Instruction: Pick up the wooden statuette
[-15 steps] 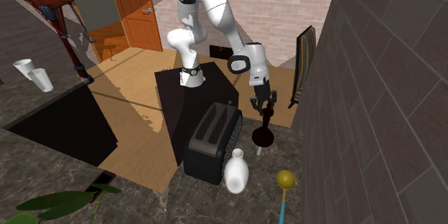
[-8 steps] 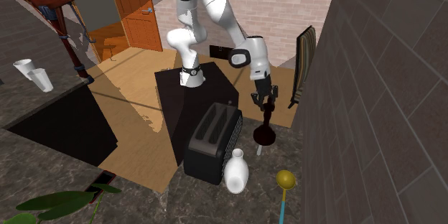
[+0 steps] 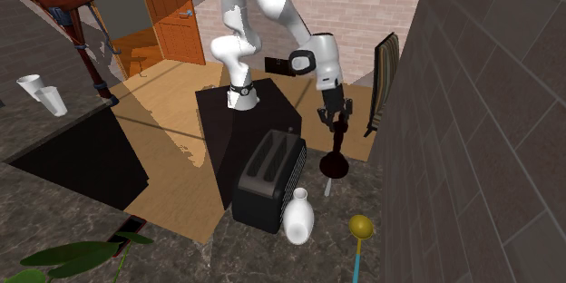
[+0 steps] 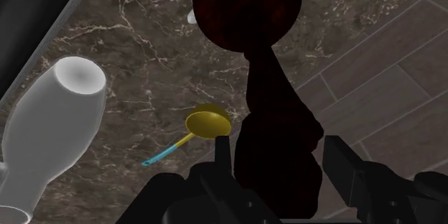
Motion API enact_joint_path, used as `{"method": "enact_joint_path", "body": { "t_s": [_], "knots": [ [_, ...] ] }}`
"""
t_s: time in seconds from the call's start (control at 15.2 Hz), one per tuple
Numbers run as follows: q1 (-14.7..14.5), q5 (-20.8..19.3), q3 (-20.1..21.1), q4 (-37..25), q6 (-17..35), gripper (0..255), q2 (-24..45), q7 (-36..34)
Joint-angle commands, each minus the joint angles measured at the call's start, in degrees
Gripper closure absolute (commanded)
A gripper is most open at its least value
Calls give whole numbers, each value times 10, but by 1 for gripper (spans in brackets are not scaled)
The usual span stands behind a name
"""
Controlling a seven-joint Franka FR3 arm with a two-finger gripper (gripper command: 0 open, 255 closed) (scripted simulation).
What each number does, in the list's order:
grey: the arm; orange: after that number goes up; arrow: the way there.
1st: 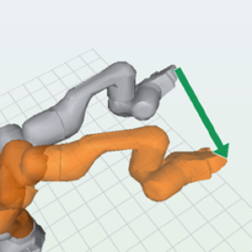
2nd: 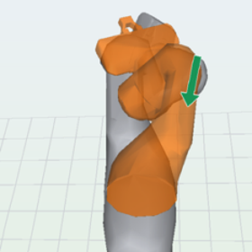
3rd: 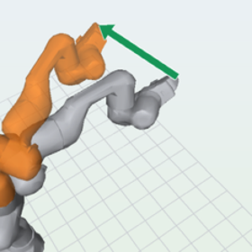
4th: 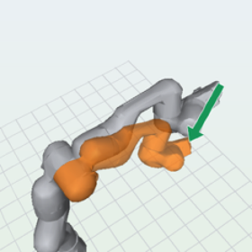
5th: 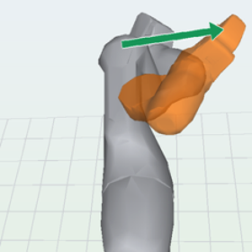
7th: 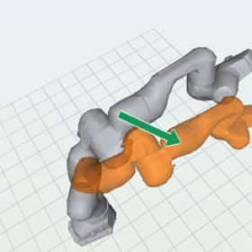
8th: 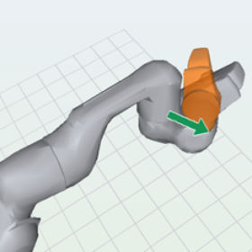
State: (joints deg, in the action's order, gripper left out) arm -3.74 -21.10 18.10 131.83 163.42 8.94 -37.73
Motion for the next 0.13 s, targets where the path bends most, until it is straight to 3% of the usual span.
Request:
{"method": "enact_joint_path", "body": {
  "t_s": [0.0,0.07],
  "knots": [
    [2,12,5,-4,-9,255,-6,9],
    [2,12,5,-4,-9,255,-6,9]
  ]
}}
